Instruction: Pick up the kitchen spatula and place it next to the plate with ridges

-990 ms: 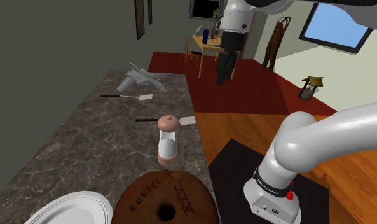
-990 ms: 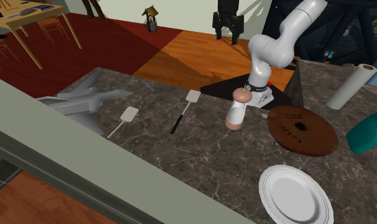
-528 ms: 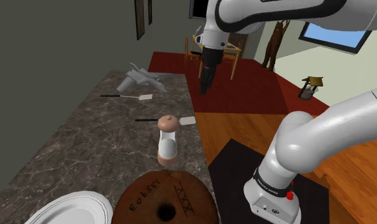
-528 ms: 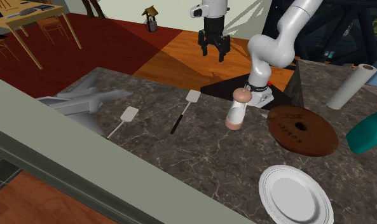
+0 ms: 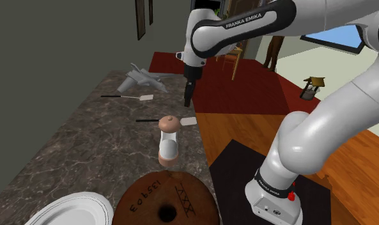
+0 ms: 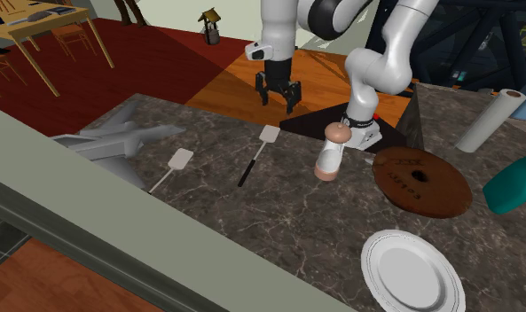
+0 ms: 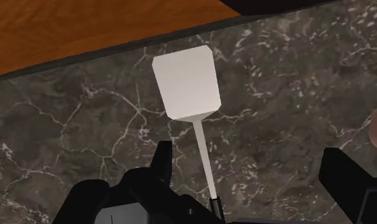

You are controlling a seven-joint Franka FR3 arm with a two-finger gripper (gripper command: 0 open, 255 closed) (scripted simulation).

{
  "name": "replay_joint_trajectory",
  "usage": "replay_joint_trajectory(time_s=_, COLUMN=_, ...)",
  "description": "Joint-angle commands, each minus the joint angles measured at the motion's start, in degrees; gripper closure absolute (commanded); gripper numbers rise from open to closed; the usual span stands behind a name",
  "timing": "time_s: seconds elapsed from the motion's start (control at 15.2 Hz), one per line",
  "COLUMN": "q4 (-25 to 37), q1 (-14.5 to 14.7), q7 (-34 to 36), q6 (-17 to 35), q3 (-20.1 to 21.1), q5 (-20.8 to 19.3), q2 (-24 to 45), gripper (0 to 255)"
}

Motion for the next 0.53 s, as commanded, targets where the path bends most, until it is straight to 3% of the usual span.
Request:
replay_joint_trajectory(time_s=0.0, q4=0.72, q1=1.09, q7=-2.18, q6=4.26, q3=0.18, q5=0.19, q2=4.26, gripper=0)
replay_joint_trajectory(time_s=0.46, q4=5.67, q1=3.85, q7=-10.04, q6=15.62, q3=0.86, q5=0.79, q2=18.47, gripper=0)
